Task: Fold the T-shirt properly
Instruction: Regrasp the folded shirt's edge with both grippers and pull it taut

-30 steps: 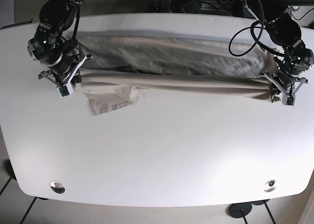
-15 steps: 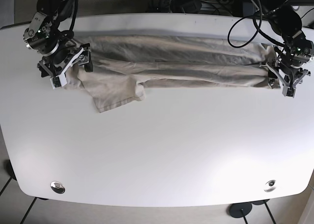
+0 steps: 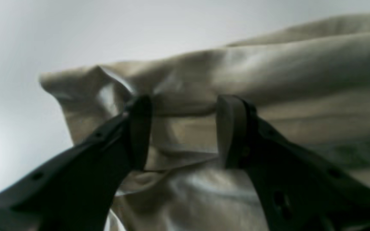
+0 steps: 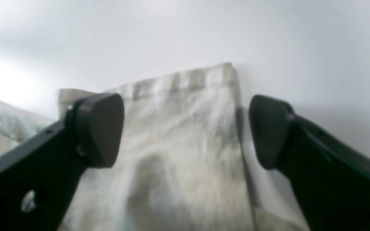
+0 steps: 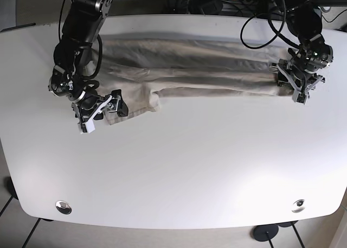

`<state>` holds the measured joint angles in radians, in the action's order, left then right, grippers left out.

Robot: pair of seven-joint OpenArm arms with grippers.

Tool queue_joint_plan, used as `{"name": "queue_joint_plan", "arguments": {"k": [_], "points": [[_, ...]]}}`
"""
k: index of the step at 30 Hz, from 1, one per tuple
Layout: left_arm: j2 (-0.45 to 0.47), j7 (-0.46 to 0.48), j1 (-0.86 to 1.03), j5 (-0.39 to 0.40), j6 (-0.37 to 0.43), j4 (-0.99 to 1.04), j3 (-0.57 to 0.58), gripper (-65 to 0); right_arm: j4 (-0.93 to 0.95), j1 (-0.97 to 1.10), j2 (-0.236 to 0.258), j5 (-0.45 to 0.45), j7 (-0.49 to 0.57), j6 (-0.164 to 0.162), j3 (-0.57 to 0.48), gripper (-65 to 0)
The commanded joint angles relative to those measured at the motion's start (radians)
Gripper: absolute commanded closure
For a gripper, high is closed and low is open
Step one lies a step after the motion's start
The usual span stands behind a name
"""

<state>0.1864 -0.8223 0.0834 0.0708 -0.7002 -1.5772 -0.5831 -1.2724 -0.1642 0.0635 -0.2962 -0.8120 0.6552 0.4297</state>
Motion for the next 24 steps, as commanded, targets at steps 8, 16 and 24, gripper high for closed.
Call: {"name": "queue_joint_plan", "arguments": {"k": [8, 16, 24], "points": [[0.017, 0.077, -0.010, 0.008, 0.002, 0.122, -0.004, -29.2, -0.045, 0.028, -0.023, 0.002, 0.018, -0.012, 0.005, -1.4], [0.020, 0.077, -0.010, 0.008, 0.002, 0.126, -0.004, -29.2, -0.649, 0.206, -0.054, -0.001, -0.224, -0.010, 0.008, -1.6], [0.029, 0.077, -0.007, 0.007, 0.002, 0.126, -0.004, -29.2, -0.743, 0.374, -0.093, -0.001, -0.271, 0.018, 0.153, -1.4]]}}
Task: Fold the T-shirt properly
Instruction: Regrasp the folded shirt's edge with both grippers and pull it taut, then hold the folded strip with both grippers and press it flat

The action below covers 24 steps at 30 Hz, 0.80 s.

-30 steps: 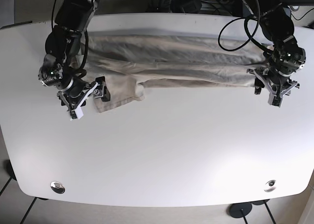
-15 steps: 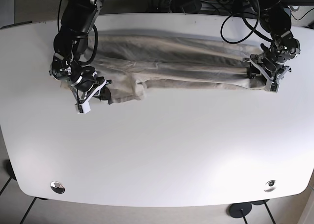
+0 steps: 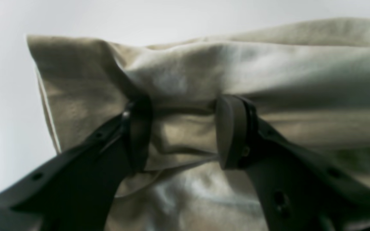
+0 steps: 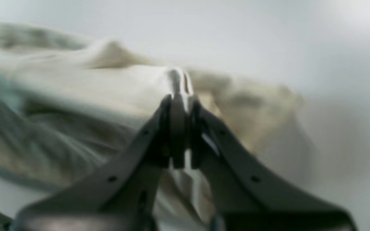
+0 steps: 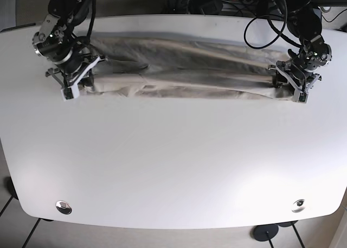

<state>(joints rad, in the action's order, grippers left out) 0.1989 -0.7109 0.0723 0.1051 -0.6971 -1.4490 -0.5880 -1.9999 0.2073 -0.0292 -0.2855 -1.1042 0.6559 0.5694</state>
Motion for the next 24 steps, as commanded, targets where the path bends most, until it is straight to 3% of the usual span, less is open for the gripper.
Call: {"name": "queue_joint_plan", "arguments": {"k": [1, 10, 12, 14, 19, 21, 24], "points": [[0.021, -0.034, 0.004, -0.028, -0.001, -0.002, 0.001, -29.2, -0.014, 0.016, -0.001, -0.011, 0.020, 0.028, 0.031, -1.4], [0.023, -0.033, -0.001, -0.028, -0.001, 0.031, 0.003, -29.2, -0.009, 0.128, 0.001, -0.010, 0.023, 0.035, 0.123, -2.1], [0.023, -0.033, -0.001, -0.025, -0.001, 0.023, 0.003, -29.2, -0.011, 0.128, 0.001, -0.010, 0.020, 0.034, 0.145, -4.6], [0.023, -0.034, -0.001, -0.018, -0.001, 0.020, 0.003, -29.2, -0.020, 0.128, 0.001, -0.010, 0.020, 0.034, 0.166, -16.2], [0.012, -0.037, -0.002, -0.017, -0.001, -0.143, -0.039, -29.2, -0.029, 0.085, 0.001, -0.010, 0.029, 0.032, 0.197, -56.3], [-0.014, -0.037, -0.009, -0.017, -0.001, -0.198, -0.045, -29.2, -0.029, 0.059, -0.001, -0.014, 0.029, 0.035, 0.194, -59.8], [-0.022, -0.037, -0.015, -0.018, -0.001, -0.241, -0.042, -29.2, -0.025, 0.034, 0.001, -0.116, 0.028, 0.042, 0.136, -59.8]]}}
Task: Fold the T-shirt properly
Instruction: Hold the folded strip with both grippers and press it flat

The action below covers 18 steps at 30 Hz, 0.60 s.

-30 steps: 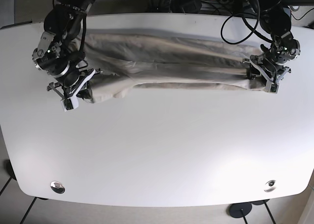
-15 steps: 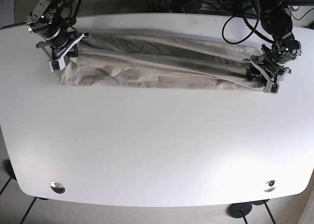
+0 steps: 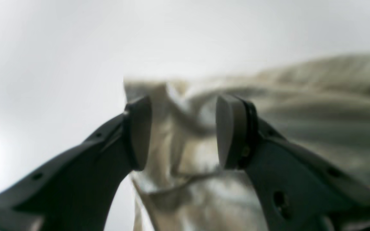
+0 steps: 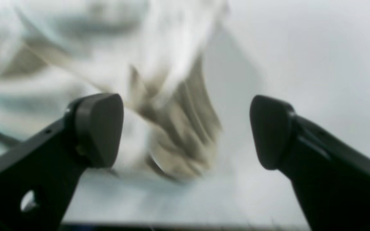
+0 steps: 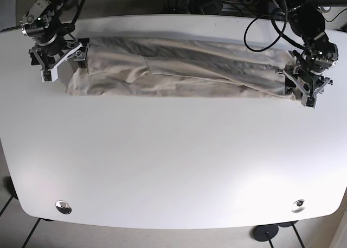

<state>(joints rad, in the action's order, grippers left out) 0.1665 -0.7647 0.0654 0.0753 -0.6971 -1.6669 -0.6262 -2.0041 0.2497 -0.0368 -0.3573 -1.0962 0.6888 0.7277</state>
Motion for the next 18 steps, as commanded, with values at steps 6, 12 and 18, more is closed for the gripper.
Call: {"name": "queue_joint_plan", "arguments": {"k": [6, 12, 18], "points": [[-0.009, 0.017, 0.021, 0.002, -0.001, 0.050, -0.008, -29.2, 0.033, 0.012, 0.008, -0.079, 0.018, 0.009, -0.171, -40.6], [-0.014, 0.020, 0.061, 0.004, -0.001, 0.098, -0.010, -29.2, 0.289, 0.010, 0.071, -0.079, 0.070, 0.009, -0.171, -2.5], [-0.009, 0.023, -0.042, 0.005, -0.001, 0.287, -0.005, -29.2, 0.520, -0.103, 0.183, -0.078, 0.213, 0.009, -0.173, -5.1]]}}
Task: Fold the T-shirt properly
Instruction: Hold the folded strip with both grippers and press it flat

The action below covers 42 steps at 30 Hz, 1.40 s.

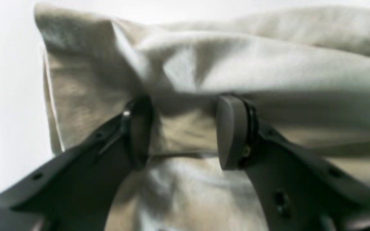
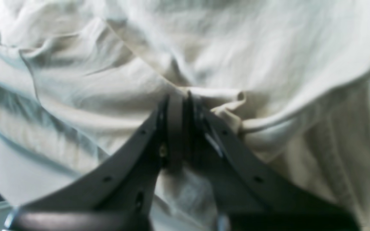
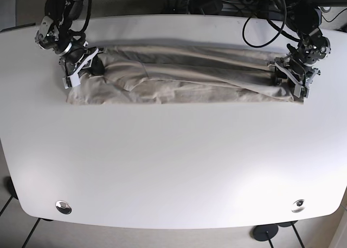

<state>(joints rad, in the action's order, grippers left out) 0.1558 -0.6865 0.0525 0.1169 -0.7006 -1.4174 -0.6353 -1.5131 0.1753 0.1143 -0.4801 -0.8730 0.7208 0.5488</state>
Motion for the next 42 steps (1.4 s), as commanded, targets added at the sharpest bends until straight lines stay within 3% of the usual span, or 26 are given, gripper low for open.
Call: {"name": "queue_joint_plan", "arguments": {"k": [1, 6, 11, 16, 20, 28, 30, 33, 35, 38, 40, 42], "points": [[0.001, -0.055, -0.053, -0.036, 0.002, 0.066, 0.002, -29.2, 0.064, -0.055, 0.045, 0.045, 0.004, -0.023, 0.007, -5.1], [0.001, -0.003, -0.171, -0.038, 0.002, 0.178, 0.009, -29.3, 0.187, -0.155, 0.100, 0.045, 0.056, -0.023, 0.004, -5.1], [-0.005, -0.160, -0.205, -0.029, 0.002, -0.046, -0.001, -30.0, 0.121, -0.164, 0.097, 0.045, 0.042, -0.023, 0.004, -5.1], [-0.003, -0.215, -0.211, -0.029, 0.002, -0.141, -0.096, -44.6, 0.108, -0.161, 0.091, 0.045, 0.025, -0.023, 0.004, -5.1], [0.001, -0.215, -0.233, -0.027, 0.002, -0.003, -0.123, -45.1, 0.113, -0.161, 0.091, 0.045, 0.025, -0.023, 0.004, -5.1], [0.031, -0.215, -0.204, 0.189, 0.002, 0.201, -0.107, -44.9, 0.113, -0.161, 0.089, 0.044, 0.025, -0.023, 0.004, -5.1], [0.031, -0.215, -0.188, 0.203, 0.002, 0.209, -0.068, -37.5, 0.111, -0.161, 0.089, 0.044, 0.025, -0.023, 0.004, -5.1], [0.024, -0.213, -0.190, 0.166, 0.002, 0.208, -0.059, 0.0, 0.113, -0.161, 0.089, 0.044, 0.025, -0.023, 0.006, -5.1], [0.023, -0.213, -0.187, 0.162, 0.002, 0.181, -0.056, -0.7, 0.113, -0.161, 0.089, 0.044, 0.025, -0.023, 0.006, -5.1], [-0.015, -0.215, -0.141, 0.155, 0.002, -0.039, -0.051, -1.0, 0.110, -0.161, 0.072, 0.044, 0.025, -0.023, 0.006, -5.1], [-0.040, -0.217, -0.112, 0.154, 0.002, -0.188, 0.013, -1.0, 0.110, -0.161, 0.072, 0.044, 0.025, -0.023, 0.006, -5.1], [-0.042, -0.218, -0.056, 0.154, 0.002, -0.334, 0.148, -1.0, 0.110, -0.159, 0.071, 0.044, 0.025, -0.023, 0.006, -5.1]]}}
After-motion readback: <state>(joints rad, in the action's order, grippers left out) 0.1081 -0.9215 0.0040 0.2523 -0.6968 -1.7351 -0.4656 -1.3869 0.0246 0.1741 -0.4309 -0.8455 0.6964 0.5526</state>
